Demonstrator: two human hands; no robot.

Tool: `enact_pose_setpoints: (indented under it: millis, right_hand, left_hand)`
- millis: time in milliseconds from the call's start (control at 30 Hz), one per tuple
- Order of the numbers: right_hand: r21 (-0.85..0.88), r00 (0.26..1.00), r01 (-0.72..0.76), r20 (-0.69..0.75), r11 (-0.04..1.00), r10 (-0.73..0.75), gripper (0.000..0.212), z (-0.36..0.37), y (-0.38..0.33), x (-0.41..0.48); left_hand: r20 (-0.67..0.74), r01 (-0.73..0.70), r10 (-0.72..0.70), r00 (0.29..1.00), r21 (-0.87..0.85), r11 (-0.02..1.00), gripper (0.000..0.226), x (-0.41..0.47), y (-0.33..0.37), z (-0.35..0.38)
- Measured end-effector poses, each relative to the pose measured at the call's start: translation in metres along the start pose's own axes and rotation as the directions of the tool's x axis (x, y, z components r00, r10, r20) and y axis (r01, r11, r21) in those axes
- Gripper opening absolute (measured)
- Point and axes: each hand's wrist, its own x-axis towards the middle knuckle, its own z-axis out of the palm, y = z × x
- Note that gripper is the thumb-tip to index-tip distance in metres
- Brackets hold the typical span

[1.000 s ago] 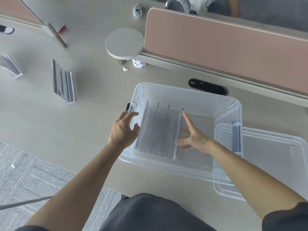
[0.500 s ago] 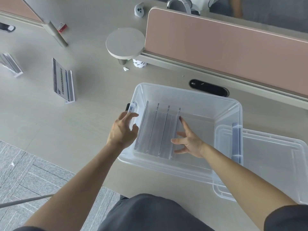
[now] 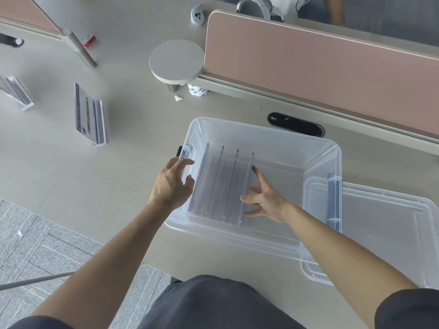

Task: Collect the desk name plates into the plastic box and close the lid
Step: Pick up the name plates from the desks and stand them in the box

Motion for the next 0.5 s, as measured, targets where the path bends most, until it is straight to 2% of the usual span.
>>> enact_pose_setpoints:
  millis: [100, 167, 233, 300, 400, 500]
  right_hand:
    - [-0.059, 0.999, -0.021, -0.034, 0.998, 0.019, 0.107, -0.002, -0.001, 0.0]
    - [-0.234, 0.99, -0.026, -0.142, 0.972, -0.008, 0.1, 0.0, -0.009, 0.0]
    - [-0.487, 0.959, -0.044, -0.265, 0.872, -0.1, 0.086, 0.001, -0.021, 0.001]
    - [-0.627, 0.921, -0.029, -0.319, 0.778, -0.223, 0.065, 0.001, -0.038, -0.001]
    - [-0.697, 0.894, 0.071, -0.273, 0.714, -0.355, 0.033, 0.012, -0.065, -0.01]
    - [-0.732, 0.876, 0.158, -0.206, 0.662, -0.436, 0.021, 0.042, -0.085, -0.018]
  left_hand:
    - [0.016, 0.021, -0.022, 1.0, 0.006, 1.0, 0.038, -0.001, 0.002, -0.001]
    - [0.035, 0.029, -0.029, 0.999, 0.004, 1.0, 0.039, -0.002, 0.004, -0.003]
    - [0.061, 0.028, -0.027, 0.998, -0.01, 1.0, 0.041, -0.002, 0.004, -0.005]
    - [0.078, 0.001, 0.002, 0.997, -0.043, 0.999, 0.042, -0.002, 0.003, -0.008]
    - [0.0, -0.023, 0.024, 1.0, -0.153, 0.988, 0.043, -0.002, 0.0, -0.019]
    - [-0.08, -0.031, 0.013, 0.997, -0.218, 0.976, 0.036, -0.002, -0.007, -0.039]
